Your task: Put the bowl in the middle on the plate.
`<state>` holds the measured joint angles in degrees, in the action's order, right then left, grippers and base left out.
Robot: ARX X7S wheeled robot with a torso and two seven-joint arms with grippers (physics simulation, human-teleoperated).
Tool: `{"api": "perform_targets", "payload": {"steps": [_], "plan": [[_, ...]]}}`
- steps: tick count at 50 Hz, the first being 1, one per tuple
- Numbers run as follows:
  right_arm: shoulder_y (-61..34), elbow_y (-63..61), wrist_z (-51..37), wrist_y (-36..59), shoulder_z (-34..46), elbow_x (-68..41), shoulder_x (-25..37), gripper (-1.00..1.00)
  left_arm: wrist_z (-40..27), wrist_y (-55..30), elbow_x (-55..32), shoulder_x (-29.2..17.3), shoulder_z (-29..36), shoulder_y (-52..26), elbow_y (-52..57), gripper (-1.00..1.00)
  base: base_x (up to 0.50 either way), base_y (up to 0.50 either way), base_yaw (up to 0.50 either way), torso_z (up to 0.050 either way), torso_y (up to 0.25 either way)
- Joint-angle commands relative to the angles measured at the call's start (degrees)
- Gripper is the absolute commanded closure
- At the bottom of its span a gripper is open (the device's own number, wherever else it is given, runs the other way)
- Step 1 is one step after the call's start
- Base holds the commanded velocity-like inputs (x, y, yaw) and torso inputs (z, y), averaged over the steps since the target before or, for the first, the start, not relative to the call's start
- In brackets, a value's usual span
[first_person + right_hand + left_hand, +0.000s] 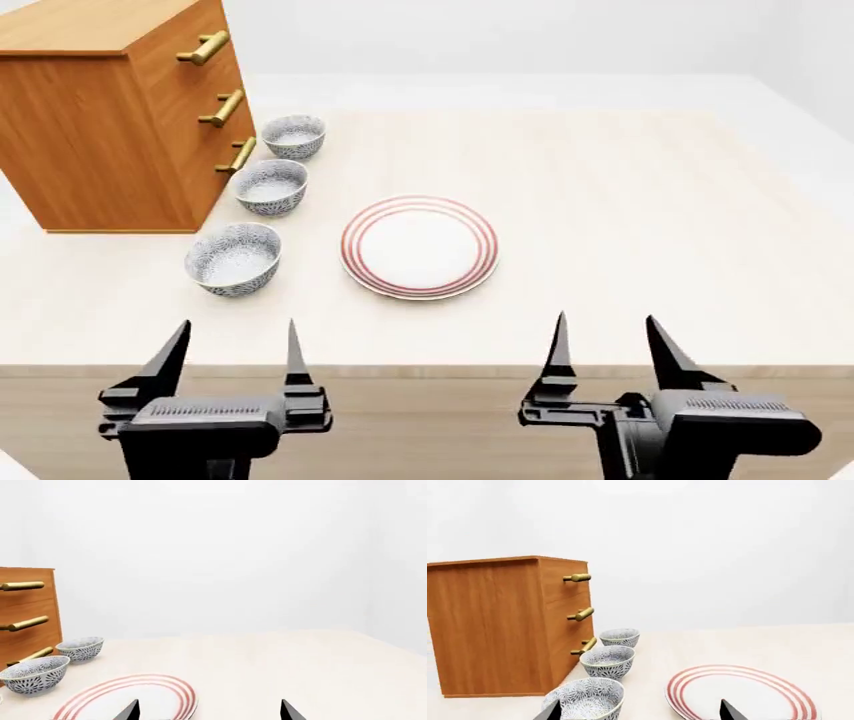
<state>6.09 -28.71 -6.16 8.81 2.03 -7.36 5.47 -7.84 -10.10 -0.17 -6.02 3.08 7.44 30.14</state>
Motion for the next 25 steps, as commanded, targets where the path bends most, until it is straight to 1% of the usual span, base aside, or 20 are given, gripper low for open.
{"api": "perform_targets", "payload": {"steps": [1, 5, 9, 10, 11, 25], "plan": [[3.3, -16.9, -2.5, 5.4, -0.7, -2.2, 1.9, -1.00, -1.5, -5.0, -1.2, -1.4, -1.0, 4.9, 18.3, -1.00, 0.00, 0.00, 0.00, 0.000, 0.000], [3.5, -17.7, -2.8, 5.7, -0.5, -2.6, 2.2, -1.00, -1.7, -5.9, -1.6, -1.8, -1.0, 5.3, 19.9, -1.00, 0.00, 0.00, 0.00, 0.000, 0.000], [3.3, -17.6, -3.1, 6.1, -0.6, -3.3, 2.4, -1.00, -1.9, -5.6, -1.8, -2.1, -0.8, 5.1, 19.1, -1.00, 0.00, 0.00, 0.00, 0.000, 0.000], [3.4, -17.4, -2.6, 6.4, -1.8, -6.8, 2.0, -1.00, -2.1, -6.0, -1.8, -2.1, -0.8, 5.1, 19.4, -1.00, 0.00, 0.09, 0.00, 0.000, 0.000], [3.3, -17.4, -3.0, 6.4, -1.5, -5.4, 2.4, -1.00, -2.1, -5.9, -2.0, -2.2, -0.8, 5.1, 19.4, -1.00, 0.00, 0.50, 0.00, 0.000, 0.000], [3.4, -17.2, -3.9, 6.2, -0.6, -5.9, 3.2, -1.00, -3.2, -5.8, -1.8, -3.1, -0.5, 5.2, 19.3, -1.00, 0.00, 0.50, 0.00, 0.000, 0.000]]}}
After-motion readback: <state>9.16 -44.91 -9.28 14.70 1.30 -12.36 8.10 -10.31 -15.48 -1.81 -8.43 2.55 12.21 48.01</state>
